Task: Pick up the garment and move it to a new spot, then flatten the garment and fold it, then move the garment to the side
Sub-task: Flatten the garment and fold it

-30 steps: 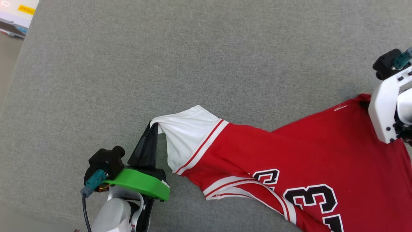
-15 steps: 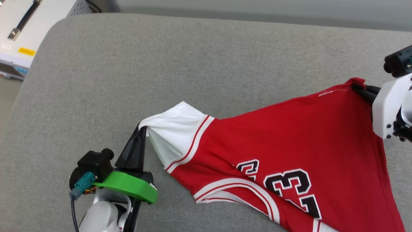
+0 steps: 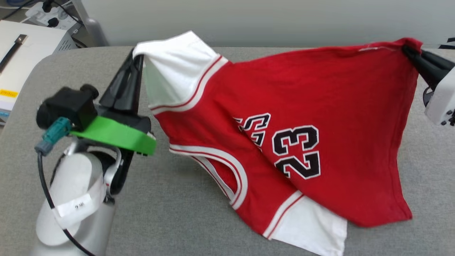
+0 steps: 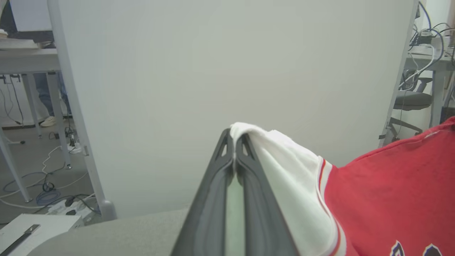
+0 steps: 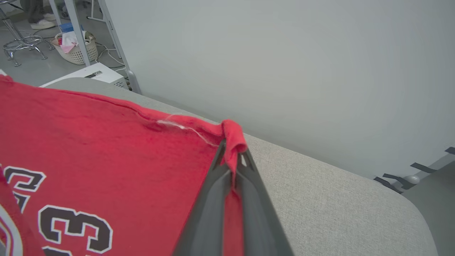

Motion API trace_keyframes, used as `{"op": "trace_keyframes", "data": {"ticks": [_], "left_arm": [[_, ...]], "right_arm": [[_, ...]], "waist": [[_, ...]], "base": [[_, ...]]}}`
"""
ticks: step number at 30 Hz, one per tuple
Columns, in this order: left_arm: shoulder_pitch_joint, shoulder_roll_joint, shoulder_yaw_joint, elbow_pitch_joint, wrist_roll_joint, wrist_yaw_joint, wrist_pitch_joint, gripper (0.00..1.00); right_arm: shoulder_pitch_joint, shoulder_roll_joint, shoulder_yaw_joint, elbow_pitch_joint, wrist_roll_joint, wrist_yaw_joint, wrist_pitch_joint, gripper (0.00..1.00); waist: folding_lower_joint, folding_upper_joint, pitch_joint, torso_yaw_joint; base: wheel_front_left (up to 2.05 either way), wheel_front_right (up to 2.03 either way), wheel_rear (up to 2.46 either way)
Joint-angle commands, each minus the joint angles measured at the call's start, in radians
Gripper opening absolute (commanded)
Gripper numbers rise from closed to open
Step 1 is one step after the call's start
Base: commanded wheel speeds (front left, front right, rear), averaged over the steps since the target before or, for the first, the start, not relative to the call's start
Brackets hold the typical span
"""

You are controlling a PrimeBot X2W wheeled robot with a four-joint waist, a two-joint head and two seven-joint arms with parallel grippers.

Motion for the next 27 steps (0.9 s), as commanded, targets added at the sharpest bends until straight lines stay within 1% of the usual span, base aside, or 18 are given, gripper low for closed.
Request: {"op": "trace_keyframes", "data": {"ticks": [1, 8, 12, 16, 22, 25, 26, 27], "left_arm": [[-0.057, 0.015, 0.003, -0.012, 0.000, -0.006, 0.013, 0.00], [-0.303, 0.054, -0.002, -0.011, -0.014, -0.018, 0.075, 0.00], [-0.482, 0.073, -0.022, 0.017, -0.011, -0.024, 0.107, 0.00], [-0.671, 0.092, -0.043, 0.058, -0.001, -0.028, 0.130, 0.00], [-0.973, 0.146, -0.087, 0.162, 0.027, -0.031, 0.154, 0.00], [-1.106, 0.153, -0.107, 0.237, 0.026, -0.032, 0.145, 0.00], [-1.245, 0.159, -0.137, 0.321, 0.028, -0.032, 0.124, 0.00], [-1.288, 0.163, -0.150, 0.350, 0.024, -0.032, 0.117, 0.00]], "right_arm": [[-0.024, 0.011, -0.021, -0.012, -0.012, 0.000, -0.008, 0.00], [-0.127, 0.045, -0.103, -0.049, -0.062, 0.000, 0.017, 0.00], [-0.242, 0.071, -0.146, -0.047, -0.100, 0.000, 0.034, 0.00], [-0.392, 0.103, -0.169, -0.029, -0.152, 0.000, 0.041, 0.00], [-0.646, 0.149, -0.182, 0.065, -0.243, 0.000, 0.026, 0.00], [-0.759, 0.163, -0.174, 0.123, -0.282, 0.000, 0.004, 0.00], [-0.879, 0.175, -0.161, 0.197, -0.313, 0.000, -0.023, 0.00], [-0.920, 0.183, -0.158, 0.227, -0.321, 0.000, -0.039, 0.00]], "waist": [[0.0000, 0.0000, 0.006, -0.015], [0.0000, 0.0000, 0.091, -0.039], [0.0000, 0.0000, 0.172, -0.045], [0.0000, 0.0000, 0.259, -0.053], [0.0000, 0.0000, 0.381, -0.061], [0.0000, 0.0000, 0.420, -0.062], [0.0000, 0.0000, 0.449, -0.063], [0.0000, 0.0000, 0.456, -0.065]], "base": [[0.00, 0.00, 0.00], [0.00, 0.00, 0.00], [0.00, 0.00, 0.00], [0.00, 0.00, 0.00], [0.00, 0.00, 0.00], [0.00, 0.00, 0.00], [0.00, 0.00, 0.00], [0.00, 0.00, 0.00]]}}
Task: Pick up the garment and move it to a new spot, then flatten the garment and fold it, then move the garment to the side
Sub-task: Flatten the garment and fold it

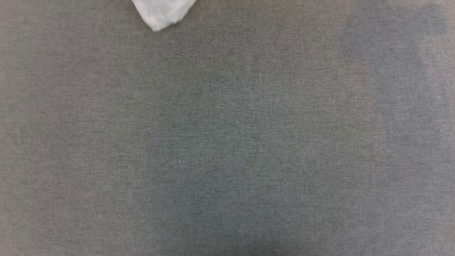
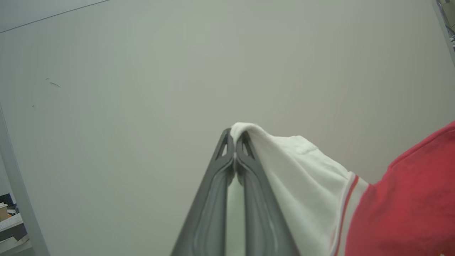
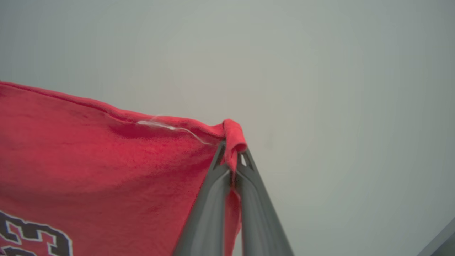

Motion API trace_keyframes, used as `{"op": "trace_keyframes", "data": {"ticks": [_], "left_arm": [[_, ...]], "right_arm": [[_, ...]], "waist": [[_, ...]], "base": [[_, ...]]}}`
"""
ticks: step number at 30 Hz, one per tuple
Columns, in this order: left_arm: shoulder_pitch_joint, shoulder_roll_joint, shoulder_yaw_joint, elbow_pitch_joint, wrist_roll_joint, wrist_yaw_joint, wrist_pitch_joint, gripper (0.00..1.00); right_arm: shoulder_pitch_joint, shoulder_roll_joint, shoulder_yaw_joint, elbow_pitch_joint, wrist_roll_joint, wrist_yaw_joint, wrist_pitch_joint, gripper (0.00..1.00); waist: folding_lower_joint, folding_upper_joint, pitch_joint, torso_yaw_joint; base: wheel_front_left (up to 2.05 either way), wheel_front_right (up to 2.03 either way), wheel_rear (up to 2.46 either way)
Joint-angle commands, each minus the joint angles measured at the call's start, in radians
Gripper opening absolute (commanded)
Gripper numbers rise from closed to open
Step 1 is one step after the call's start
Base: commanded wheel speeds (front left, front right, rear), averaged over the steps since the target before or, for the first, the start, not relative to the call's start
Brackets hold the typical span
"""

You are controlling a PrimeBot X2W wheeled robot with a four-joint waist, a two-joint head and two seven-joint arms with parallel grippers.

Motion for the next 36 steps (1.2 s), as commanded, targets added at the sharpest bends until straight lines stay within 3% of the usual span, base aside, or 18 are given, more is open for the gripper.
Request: {"op": "trace_keyframes", "data": {"ticks": [1, 9, 16, 30, 36], "left_arm": [[-0.058, 0.012, -0.008, 0.032, 0.002, -0.003, -0.018, 0.00], [-0.229, 0.030, -0.083, 0.199, -0.024, -0.003, -0.086, 0.00], [-0.172, 0.028, -0.117, 0.274, -0.078, -0.003, -0.142, 0.00], [0.236, 0.069, -0.157, 0.242, -0.155, 0.001, -0.244, 0.00], [0.522, 0.102, -0.137, 0.117, -0.185, 0.048, -0.263, 0.00]], "right_arm": [[-0.054, 0.011, 0.009, 0.033, -0.015, 0.000, -0.024, 0.00], [-0.226, 0.051, 0.100, 0.183, -0.030, 0.000, -0.113, 0.00], [-0.217, 0.067, 0.190, 0.284, 0.011, 0.000, -0.171, 0.00], [0.080, 0.056, 0.384, 0.275, 0.167, 0.000, -0.253, 0.00], [0.237, 0.015, 0.463, 0.243, 0.239, 0.000, -0.285, 0.00]], "waist": [[-0.0003, 0.0000, 0.066, -0.012], [-0.0003, 0.0000, 0.107, -0.011], [-0.0003, 0.0000, 0.129, 0.000], [-0.0003, 0.0000, 0.057, 0.012], [-0.0003, 0.0000, -0.022, 0.014]], "base": [[0.00, 0.00, 0.00], [0.00, 0.00, 0.00], [0.00, 0.00, 0.00], [0.00, 0.00, 0.00], [0.00, 0.00, 0.00]]}}
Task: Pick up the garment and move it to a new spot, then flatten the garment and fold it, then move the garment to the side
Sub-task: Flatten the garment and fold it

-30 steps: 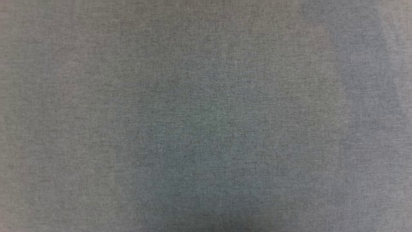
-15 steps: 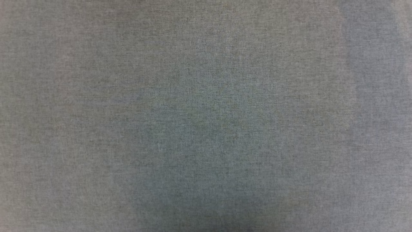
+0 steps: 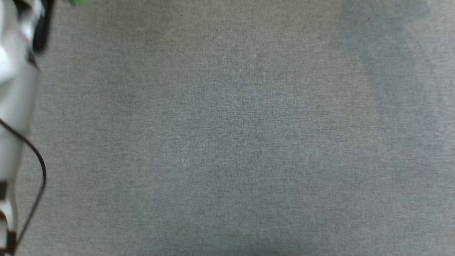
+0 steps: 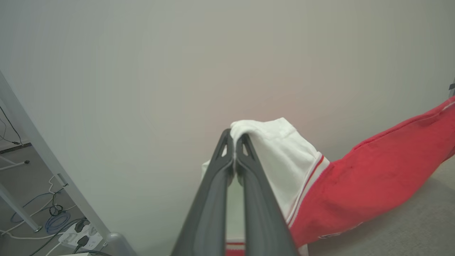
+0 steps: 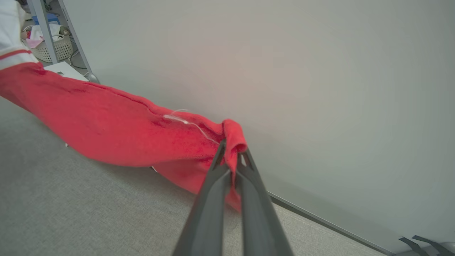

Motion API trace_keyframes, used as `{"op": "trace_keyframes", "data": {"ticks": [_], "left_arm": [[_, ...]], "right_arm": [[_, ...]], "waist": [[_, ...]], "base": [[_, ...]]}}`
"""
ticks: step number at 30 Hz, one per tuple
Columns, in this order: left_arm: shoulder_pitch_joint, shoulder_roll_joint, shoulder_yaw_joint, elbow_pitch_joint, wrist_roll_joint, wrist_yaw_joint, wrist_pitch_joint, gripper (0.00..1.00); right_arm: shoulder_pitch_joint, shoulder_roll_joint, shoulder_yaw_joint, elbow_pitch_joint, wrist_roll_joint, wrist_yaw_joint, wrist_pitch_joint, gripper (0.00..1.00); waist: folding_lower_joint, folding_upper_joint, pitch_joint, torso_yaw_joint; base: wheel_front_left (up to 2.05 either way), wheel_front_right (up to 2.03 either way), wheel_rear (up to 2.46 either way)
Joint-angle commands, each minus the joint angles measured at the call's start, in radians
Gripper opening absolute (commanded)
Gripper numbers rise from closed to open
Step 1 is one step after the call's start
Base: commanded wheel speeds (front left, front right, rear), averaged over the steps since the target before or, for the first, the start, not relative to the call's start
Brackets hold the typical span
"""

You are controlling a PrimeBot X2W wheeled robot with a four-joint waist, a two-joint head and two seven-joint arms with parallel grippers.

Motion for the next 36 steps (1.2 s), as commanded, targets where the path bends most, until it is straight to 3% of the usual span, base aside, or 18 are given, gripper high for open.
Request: {"op": "trace_keyframes", "data": {"ticks": [1, 3, 20, 36], "left_arm": [[0.078, 0.011, 0.007, -0.033, -0.012, 0.019, -0.010, 0.00], [0.281, 0.017, 0.006, -0.129, -0.033, 0.060, -0.012, 0.00], [0.969, 0.049, -0.018, -0.438, -0.147, 0.247, 0.025, 0.00], [1.338, 0.041, -0.090, -0.498, -0.282, 0.292, 0.097, 0.00]], "right_arm": [[0.051, -0.016, 0.017, -0.011, 0.018, 0.000, -0.013, 0.00], [0.178, -0.051, 0.070, -0.040, 0.064, 0.000, -0.029, 0.00], [0.643, -0.153, 0.177, -0.132, 0.222, 0.000, -0.049, 0.00], [1.014, -0.251, 0.152, -0.223, 0.271, 0.000, -0.035, 0.00]], "waist": [[0.0000, 0.0000, -0.057, 0.003], [0.0000, 0.0000, -0.122, 0.009], [0.0000, 0.0000, -0.386, -0.006], [0.0000, 0.0000, -0.538, 0.009]], "base": [[0.00, 0.00, 0.00], [0.00, 0.00, 0.00], [0.00, 0.00, 0.00], [0.00, 0.00, 0.00]]}}
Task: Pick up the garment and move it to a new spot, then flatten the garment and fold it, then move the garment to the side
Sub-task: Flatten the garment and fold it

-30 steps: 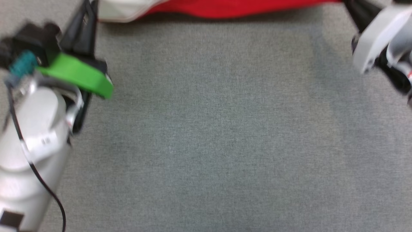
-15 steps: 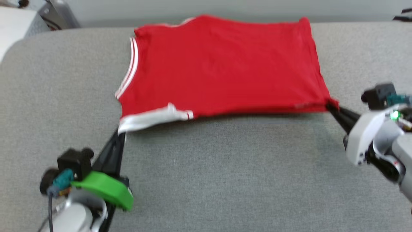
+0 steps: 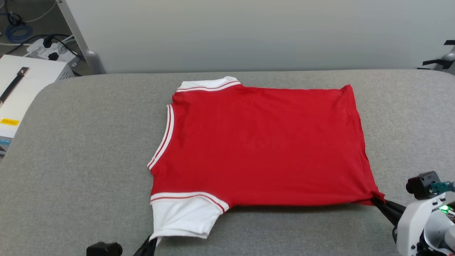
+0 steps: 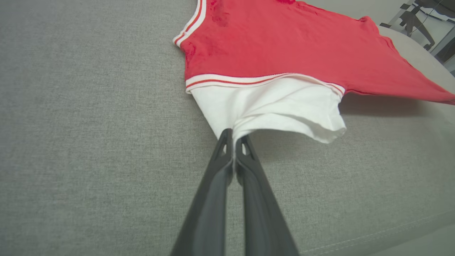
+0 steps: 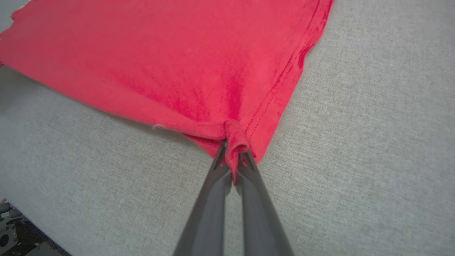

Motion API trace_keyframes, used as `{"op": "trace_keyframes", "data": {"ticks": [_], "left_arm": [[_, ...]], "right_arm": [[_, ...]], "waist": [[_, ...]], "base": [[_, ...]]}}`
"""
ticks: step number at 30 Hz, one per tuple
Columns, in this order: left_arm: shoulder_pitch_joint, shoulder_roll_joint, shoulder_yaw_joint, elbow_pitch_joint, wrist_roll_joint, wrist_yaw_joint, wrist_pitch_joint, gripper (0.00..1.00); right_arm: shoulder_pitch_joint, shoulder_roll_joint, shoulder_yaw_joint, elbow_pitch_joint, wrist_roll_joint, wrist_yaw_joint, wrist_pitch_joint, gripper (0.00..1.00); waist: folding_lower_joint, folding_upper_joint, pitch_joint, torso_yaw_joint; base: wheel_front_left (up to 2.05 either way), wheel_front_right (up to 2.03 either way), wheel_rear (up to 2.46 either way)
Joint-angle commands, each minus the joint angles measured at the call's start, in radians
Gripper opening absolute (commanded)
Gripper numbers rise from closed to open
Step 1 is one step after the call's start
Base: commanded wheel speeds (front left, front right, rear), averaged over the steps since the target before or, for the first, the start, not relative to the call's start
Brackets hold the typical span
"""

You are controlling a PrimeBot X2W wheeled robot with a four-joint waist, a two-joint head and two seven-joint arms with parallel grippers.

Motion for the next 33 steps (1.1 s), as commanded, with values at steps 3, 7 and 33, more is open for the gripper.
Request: {"op": "trace_keyframes", "data": {"ticks": [3, 7, 33], "left_arm": [[0.073, -0.001, -0.008, -0.021, -0.032, 0.010, 0.005, 0.00], [0.124, 0.005, -0.027, -0.031, -0.052, 0.013, 0.029, 0.00], [-0.288, 0.060, -0.055, 0.104, 0.078, -0.145, 0.112, 0.00]], "right_arm": [[0.073, -0.016, -0.030, -0.024, -0.003, -0.001, 0.007, 0.00], [0.151, -0.033, -0.064, -0.054, -0.012, -0.001, 0.026, 0.00], [0.262, 0.055, -0.373, -0.202, -0.104, -0.001, 0.130, 0.00]], "waist": [[0.0001, -0.0001, -0.031, 0.001], [0.0001, -0.0001, -0.043, 0.007], [0.0001, -0.0001, -0.001, -0.018]], "base": [[0.00, 0.00, 0.00], [0.00, 0.00, 0.00], [0.00, 0.00, 0.00]]}}
